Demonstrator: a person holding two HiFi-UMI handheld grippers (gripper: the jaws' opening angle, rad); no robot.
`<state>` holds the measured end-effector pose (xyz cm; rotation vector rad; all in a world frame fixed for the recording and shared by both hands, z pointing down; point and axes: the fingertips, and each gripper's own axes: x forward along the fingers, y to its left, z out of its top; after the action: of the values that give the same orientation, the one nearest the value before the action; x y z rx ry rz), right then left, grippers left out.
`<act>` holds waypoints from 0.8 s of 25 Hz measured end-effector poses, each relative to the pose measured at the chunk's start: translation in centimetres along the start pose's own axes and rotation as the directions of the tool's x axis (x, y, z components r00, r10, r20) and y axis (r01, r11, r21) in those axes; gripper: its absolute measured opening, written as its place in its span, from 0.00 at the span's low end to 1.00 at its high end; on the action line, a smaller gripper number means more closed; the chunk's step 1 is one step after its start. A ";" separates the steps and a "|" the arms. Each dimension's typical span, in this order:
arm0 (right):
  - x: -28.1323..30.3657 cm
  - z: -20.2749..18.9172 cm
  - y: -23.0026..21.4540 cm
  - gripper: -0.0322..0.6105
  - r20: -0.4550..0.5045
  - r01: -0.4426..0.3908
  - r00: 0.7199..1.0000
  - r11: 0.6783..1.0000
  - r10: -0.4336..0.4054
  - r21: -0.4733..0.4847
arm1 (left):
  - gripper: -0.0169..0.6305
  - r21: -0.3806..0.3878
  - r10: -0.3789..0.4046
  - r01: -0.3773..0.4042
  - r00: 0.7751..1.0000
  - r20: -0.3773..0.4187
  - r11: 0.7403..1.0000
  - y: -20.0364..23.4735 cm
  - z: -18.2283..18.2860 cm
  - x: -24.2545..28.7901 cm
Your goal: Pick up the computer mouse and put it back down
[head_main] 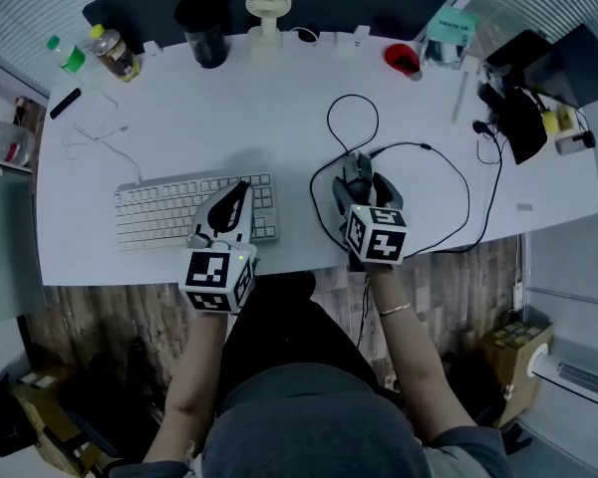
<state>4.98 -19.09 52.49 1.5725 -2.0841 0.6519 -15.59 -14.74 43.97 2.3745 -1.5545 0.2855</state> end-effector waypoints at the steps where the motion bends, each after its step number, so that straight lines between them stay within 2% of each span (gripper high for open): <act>1: 0.3 -0.2 -0.2 0.57 -0.007 0.011 1.000 1.000 -0.011 0.000 | 0.08 -0.002 -0.004 0.004 1.000 -0.002 1.000 0.1 -0.1 0.1; 11: 2.2 -1.5 -1.6 0.59 -0.081 0.079 0.994 0.997 -0.079 0.003 | 0.08 -0.028 -0.045 0.044 0.999 -0.022 0.999 0.7 -0.8 1.7; 20: 3.3 -2.4 -1.7 0.58 -0.120 0.095 0.988 0.995 -0.095 -0.003 | 0.08 -0.054 -0.050 0.048 0.998 -0.032 0.997 1.5 -1.4 2.4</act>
<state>5.99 -20.51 56.56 1.5828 -1.9094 0.6980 -16.01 -16.94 46.25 2.3515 -1.4681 0.2689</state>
